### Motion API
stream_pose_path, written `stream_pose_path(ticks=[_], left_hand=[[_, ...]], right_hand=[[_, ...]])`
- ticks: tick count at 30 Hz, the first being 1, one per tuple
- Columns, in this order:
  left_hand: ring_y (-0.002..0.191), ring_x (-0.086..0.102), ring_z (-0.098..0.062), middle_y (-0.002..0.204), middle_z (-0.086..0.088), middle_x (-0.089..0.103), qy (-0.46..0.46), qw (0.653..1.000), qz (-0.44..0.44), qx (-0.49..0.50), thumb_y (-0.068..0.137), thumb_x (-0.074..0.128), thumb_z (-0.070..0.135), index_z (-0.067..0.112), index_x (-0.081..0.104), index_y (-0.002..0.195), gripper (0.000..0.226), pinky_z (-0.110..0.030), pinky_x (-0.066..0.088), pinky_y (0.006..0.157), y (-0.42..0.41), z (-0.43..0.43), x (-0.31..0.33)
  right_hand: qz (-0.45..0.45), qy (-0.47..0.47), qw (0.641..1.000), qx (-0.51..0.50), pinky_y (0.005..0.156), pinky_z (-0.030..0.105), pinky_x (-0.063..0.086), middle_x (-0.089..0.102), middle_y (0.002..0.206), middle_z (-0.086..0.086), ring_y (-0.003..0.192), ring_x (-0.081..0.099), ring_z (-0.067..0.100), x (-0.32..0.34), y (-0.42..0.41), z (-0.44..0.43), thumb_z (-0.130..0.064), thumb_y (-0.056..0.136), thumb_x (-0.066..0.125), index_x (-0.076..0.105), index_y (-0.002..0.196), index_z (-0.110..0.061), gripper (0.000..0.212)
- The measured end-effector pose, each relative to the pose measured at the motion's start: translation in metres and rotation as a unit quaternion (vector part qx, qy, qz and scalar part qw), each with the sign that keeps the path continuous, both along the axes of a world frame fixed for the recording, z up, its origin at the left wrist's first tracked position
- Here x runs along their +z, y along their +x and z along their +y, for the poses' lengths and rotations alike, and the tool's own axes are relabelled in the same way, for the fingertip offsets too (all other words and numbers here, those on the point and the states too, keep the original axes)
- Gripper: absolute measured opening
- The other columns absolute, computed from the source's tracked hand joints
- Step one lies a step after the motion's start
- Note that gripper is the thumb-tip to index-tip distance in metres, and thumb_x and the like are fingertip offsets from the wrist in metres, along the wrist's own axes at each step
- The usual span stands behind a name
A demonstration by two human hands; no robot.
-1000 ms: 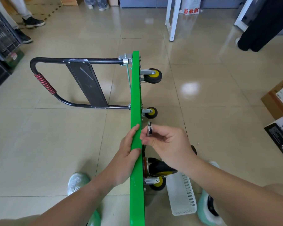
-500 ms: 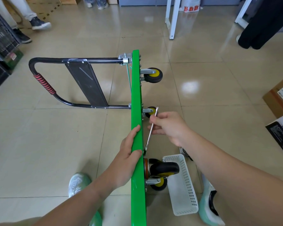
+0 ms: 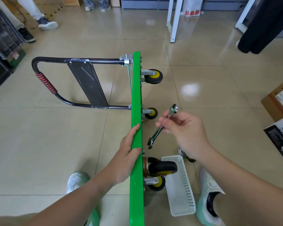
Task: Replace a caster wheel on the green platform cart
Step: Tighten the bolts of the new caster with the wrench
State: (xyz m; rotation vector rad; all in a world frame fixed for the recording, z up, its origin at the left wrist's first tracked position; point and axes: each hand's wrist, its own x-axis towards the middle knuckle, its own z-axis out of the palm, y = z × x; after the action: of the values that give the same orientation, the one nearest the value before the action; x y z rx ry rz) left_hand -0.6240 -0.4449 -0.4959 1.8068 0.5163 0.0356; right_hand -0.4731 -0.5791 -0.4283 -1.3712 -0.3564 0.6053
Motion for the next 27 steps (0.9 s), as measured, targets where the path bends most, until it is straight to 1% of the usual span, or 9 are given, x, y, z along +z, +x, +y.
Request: stream_pose_path(ticks=[2,5,9,13,16,18,20,24,27], left_hand=[[0.129,0.032,0.025,0.159,0.019,0.024,0.002,1.000,-0.004,-0.001,0.090,0.039,0.039,0.070,0.013,0.146,0.069,-0.003,0.029,0.098,0.000,0.001,-0.002],[0.133,0.036,0.016,0.160,0.017,0.026,-0.002,1.000,-0.003,0.003,0.090,0.040,0.037,0.071,0.014,0.146,0.070,-0.011,0.033,0.102,0.000,0.001,-0.003],[0.128,0.027,0.031,0.159,0.018,0.025,0.005,1.000,-0.006,0.010,0.089,0.040,0.034,0.064,0.015,0.149,0.071,0.005,0.026,0.095,0.001,0.000,-0.001],[0.131,0.023,0.030,0.160,0.020,0.024,0.008,1.000,0.000,0.008,0.090,0.040,0.035,0.062,0.015,0.152,0.071,0.006,0.022,0.099,0.000,0.001,-0.001],[0.143,0.028,0.013,0.163,0.020,0.025,0.002,1.000,-0.002,0.010,0.089,0.041,0.034,0.060,0.016,0.155,0.075,-0.017,0.027,0.119,0.000,0.000,-0.002],[0.146,0.032,0.004,0.163,0.018,0.027,-0.001,1.000,-0.001,0.012,0.089,0.042,0.034,0.059,0.017,0.156,0.076,-0.034,0.029,0.124,0.000,0.000,-0.002],[0.145,0.034,0.002,0.161,0.017,0.029,-0.005,1.000,-0.001,0.016,0.088,0.042,0.035,0.060,0.018,0.155,0.075,-0.037,0.029,0.124,0.000,0.000,-0.002],[0.138,0.032,0.015,0.159,0.021,0.026,-0.015,1.000,0.006,0.008,0.089,0.040,0.036,0.065,0.016,0.151,0.073,-0.021,0.031,0.116,-0.001,0.000,0.000],[0.127,0.030,0.028,0.157,0.024,0.024,-0.020,1.000,0.010,0.002,0.089,0.039,0.036,0.066,0.015,0.150,0.072,-0.004,0.029,0.101,-0.001,0.001,0.000]], right_hand=[[-0.048,0.025,0.998,0.044,0.080,0.026,0.060,0.078,0.087,0.007,0.088,0.075,0.025,0.004,-0.016,-0.007,-0.010,0.072,0.076,0.075,0.089,-0.014,0.018],[-0.112,0.023,0.990,0.086,0.085,0.023,0.057,0.077,0.087,0.002,0.089,0.074,0.017,-0.003,-0.029,-0.011,0.002,0.075,0.076,0.076,0.089,-0.011,0.019],[-0.136,0.000,0.986,0.097,0.089,0.026,0.057,0.076,0.086,0.002,0.088,0.072,0.012,-0.017,-0.038,-0.006,0.011,0.078,0.075,0.076,0.090,-0.011,0.024],[-0.147,-0.015,0.984,0.096,0.093,0.030,0.056,0.077,0.091,-0.002,0.093,0.073,0.013,-0.021,-0.040,-0.003,0.008,0.080,0.076,0.077,0.094,-0.007,0.021],[-0.129,-0.021,0.986,0.099,0.092,0.027,0.057,0.076,0.087,-0.012,0.090,0.071,0.005,-0.012,-0.036,0.007,0.008,0.082,0.073,0.076,0.090,-0.016,0.025],[-0.094,-0.041,0.990,0.094,0.087,0.027,0.058,0.077,0.085,-0.010,0.087,0.072,0.005,-0.010,-0.026,0.019,0.005,0.085,0.072,0.075,0.089,-0.023,0.029],[-0.052,-0.070,0.993,0.085,0.081,0.031,0.061,0.077,0.081,-0.004,0.080,0.072,0.010,-0.015,-0.012,0.034,0.001,0.088,0.070,0.074,0.089,-0.024,0.025],[0.028,-0.148,0.986,0.067,0.076,0.037,0.063,0.075,0.093,0.010,0.074,0.073,0.017,-0.033,0.016,0.053,-0.008,0.093,0.068,0.072,0.100,-0.009,0.008],[0.122,-0.193,0.971,0.063,0.069,0.033,0.062,0.072,0.092,0.012,0.074,0.072,0.020,-0.052,0.028,0.058,-0.012,0.095,0.067,0.067,0.104,-0.002,0.013]])
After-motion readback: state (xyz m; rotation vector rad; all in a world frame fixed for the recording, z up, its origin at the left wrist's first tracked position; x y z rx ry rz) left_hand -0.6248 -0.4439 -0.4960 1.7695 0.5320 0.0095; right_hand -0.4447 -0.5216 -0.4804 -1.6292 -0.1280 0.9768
